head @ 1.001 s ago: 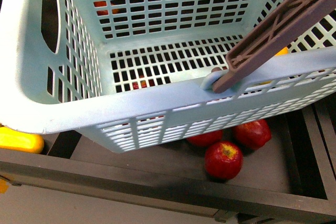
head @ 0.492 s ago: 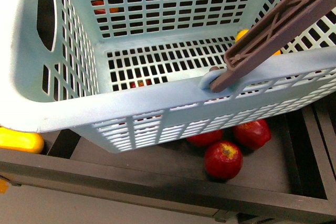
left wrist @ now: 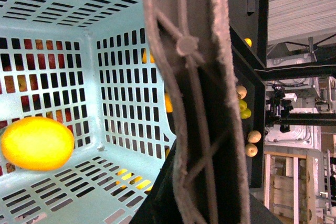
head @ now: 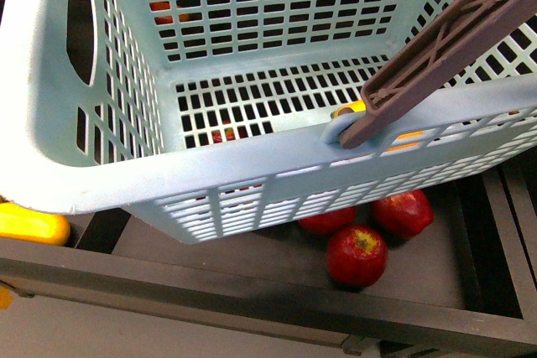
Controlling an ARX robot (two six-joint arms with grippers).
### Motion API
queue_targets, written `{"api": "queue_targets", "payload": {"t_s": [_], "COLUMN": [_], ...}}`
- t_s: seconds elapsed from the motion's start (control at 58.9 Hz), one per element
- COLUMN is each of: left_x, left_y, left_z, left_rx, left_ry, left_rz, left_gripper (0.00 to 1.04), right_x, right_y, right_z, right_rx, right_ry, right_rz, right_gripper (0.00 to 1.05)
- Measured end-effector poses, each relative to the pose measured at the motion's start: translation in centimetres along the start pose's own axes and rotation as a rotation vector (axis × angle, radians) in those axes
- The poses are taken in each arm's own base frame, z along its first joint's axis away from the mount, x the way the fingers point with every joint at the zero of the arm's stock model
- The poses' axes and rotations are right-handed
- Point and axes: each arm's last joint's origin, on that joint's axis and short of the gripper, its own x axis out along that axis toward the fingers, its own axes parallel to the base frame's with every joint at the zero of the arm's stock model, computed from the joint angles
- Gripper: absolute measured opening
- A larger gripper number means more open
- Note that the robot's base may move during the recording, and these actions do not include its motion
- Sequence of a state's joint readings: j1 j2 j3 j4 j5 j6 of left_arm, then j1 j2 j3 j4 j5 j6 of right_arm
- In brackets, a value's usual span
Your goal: Pick lemon and mango into basket
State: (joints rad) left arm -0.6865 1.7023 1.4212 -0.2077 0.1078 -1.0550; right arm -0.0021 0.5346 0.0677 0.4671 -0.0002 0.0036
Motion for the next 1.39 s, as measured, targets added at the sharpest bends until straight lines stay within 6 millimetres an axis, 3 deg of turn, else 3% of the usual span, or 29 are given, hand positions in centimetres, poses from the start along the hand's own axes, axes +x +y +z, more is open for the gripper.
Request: {"api": "queue_targets", "payload": {"t_s": [0.051,1.392], "left_x": [0.00,0.06], "left_y": [0.00,0.02], "left_z": [0.00,-0.02], "left_rx": [0.000,0.002], "left_ry": [0.000,0.001], "left_rz": [0.000,0.001], "left_gripper": [0.05,0.05], "right_x": [0.00,-0.08], "right_y": [0.00,0.02], "right_z": [0.00,-0.25], "right_rx": [0.000,0.000], "right_ry": [0.000,0.006], "right_rz": [0.000,0.002], "right_gripper": [0.98,0.96]}}
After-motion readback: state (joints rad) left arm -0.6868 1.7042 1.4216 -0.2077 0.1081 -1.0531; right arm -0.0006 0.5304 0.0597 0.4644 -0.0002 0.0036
